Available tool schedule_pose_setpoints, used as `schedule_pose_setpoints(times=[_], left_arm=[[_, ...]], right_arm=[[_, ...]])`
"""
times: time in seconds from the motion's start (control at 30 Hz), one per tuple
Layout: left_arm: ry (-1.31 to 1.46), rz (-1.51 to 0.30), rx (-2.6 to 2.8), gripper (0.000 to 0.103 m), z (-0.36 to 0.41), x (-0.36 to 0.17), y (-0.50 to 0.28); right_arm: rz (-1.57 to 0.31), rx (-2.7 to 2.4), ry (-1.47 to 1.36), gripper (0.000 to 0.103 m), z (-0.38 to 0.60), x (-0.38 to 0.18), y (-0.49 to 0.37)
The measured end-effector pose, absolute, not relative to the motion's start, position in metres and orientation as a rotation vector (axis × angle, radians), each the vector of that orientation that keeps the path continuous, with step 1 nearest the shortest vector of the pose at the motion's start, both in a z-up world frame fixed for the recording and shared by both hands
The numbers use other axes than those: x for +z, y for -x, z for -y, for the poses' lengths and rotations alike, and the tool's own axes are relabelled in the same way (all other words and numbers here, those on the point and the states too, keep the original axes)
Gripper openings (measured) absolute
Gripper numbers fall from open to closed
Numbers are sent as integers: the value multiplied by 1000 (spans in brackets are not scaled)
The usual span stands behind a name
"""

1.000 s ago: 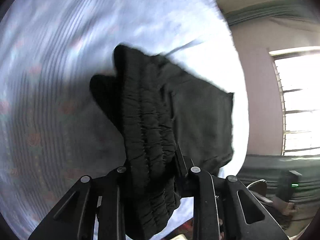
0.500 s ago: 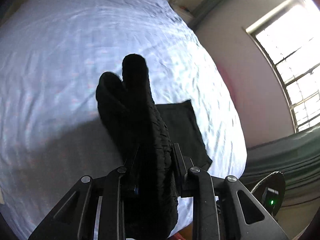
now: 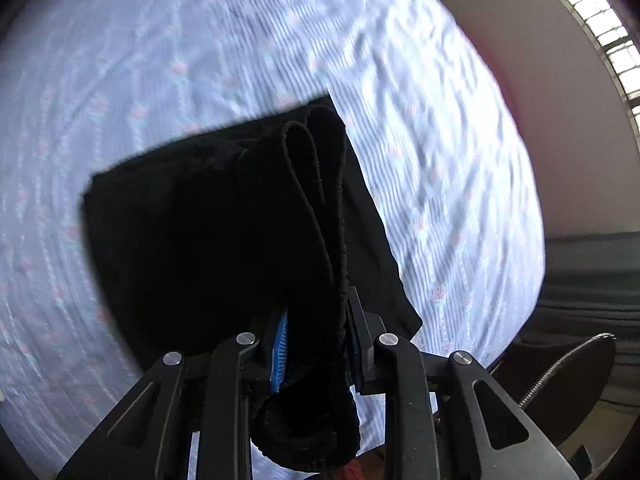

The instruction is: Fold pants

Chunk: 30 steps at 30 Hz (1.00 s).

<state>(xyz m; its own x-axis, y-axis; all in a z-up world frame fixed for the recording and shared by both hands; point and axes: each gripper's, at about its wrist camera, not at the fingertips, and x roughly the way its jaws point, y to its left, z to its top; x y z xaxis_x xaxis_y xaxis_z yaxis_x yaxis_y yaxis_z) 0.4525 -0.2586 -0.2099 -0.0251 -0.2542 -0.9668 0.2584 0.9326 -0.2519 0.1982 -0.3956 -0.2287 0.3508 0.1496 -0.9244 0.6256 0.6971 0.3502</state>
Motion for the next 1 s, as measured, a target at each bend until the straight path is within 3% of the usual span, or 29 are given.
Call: schedule_pose_setpoints(times=[0.13, 0.2, 0.27, 0.37, 0.4, 0.57, 1.0], left_arm=[[-70, -1572, -379, 27, 293, -232, -450], [-76, -1591, -381, 35, 308, -240, -454], [-51, -1607, -416, 52, 318, -242, -458], [20, -1520, -412, 69, 314, -212, -464], [25, -1489, -405, 71, 312, -204, -465], [34, -1416, -343, 73, 259, -174, -464], [-22, -1345, -176, 73, 62, -174, -403]], right_arm=[[-1211, -360, -789, 47, 416, -238, -194], [-1221, -362, -799, 47, 426, -242, -193], [-1228, -358, -810, 47, 434, -246, -194], [-1224, -329, -805, 47, 442, -247, -201], [-1221, -316, -794, 47, 443, -246, -204], [-1225, -238, -747, 47, 441, -247, -229], [-1248, -32, -623, 47, 357, -252, -283]])
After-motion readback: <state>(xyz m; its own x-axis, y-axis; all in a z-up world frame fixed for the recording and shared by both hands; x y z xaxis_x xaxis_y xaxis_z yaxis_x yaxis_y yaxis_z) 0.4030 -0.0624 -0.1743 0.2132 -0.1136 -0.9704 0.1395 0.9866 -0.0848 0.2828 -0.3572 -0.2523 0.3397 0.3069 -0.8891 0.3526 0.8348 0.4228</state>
